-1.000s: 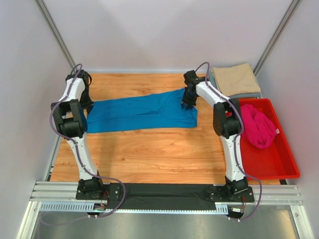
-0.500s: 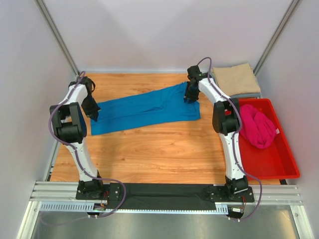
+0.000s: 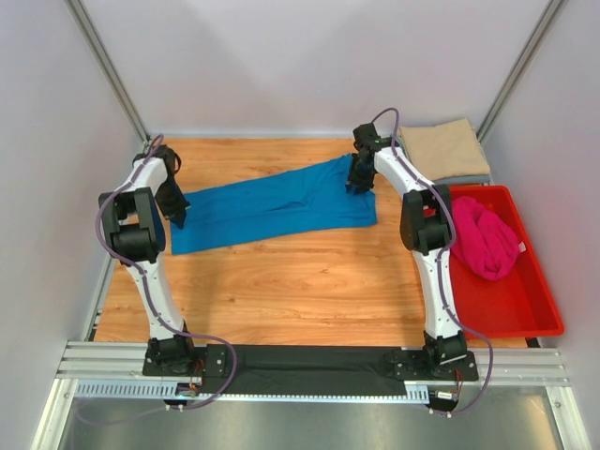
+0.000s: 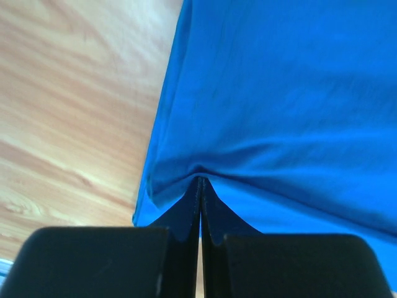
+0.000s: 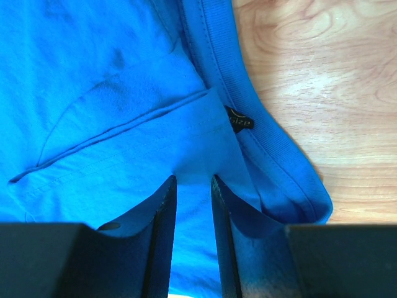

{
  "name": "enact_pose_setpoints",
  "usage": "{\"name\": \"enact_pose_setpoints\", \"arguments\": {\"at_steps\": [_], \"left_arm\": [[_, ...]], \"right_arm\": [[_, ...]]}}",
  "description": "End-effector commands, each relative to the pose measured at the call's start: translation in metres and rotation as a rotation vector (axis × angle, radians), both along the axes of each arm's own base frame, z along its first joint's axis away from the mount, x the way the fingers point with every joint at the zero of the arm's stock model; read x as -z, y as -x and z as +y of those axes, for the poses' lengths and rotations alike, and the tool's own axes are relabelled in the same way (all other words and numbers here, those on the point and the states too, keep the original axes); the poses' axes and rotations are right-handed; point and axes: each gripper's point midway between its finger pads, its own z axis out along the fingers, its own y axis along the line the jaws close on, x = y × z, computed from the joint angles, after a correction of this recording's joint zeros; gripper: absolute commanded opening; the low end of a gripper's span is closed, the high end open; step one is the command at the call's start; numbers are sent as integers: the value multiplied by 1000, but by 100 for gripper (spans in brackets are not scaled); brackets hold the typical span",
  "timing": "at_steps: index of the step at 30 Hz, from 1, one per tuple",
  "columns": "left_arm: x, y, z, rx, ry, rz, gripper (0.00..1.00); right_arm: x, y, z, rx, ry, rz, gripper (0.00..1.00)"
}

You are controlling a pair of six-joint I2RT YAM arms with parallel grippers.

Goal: Fold and stack the t-shirts
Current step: Fold the tshirt

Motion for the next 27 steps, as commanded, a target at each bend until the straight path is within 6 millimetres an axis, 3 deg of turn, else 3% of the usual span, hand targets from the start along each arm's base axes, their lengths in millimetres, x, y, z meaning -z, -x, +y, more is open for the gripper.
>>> {"name": "enact_pose_setpoints", "arguments": {"at_steps": [1, 9, 15, 18, 23, 27], "left_arm": [[-1, -11, 12, 11, -49, 2, 0], [15, -1, 25, 13, -121, 74, 0], [11, 9, 31, 4, -161, 96, 0], [5, 14, 29, -16, -158, 89, 2], [-13, 14, 26, -40, -149, 50, 15], [-39, 5, 30, -51, -167, 19, 27]], "right_arm": [[2, 0, -6, -1, 20, -1, 31], [0, -2, -19, -25, 77, -21, 31], [-6, -15, -8, -75, 32, -74, 31], [-9, -26, -4, -96, 26, -104, 32], [-23, -48, 8, -109, -32, -192, 33], [-32, -48, 11, -117, -45, -201, 33]]}}
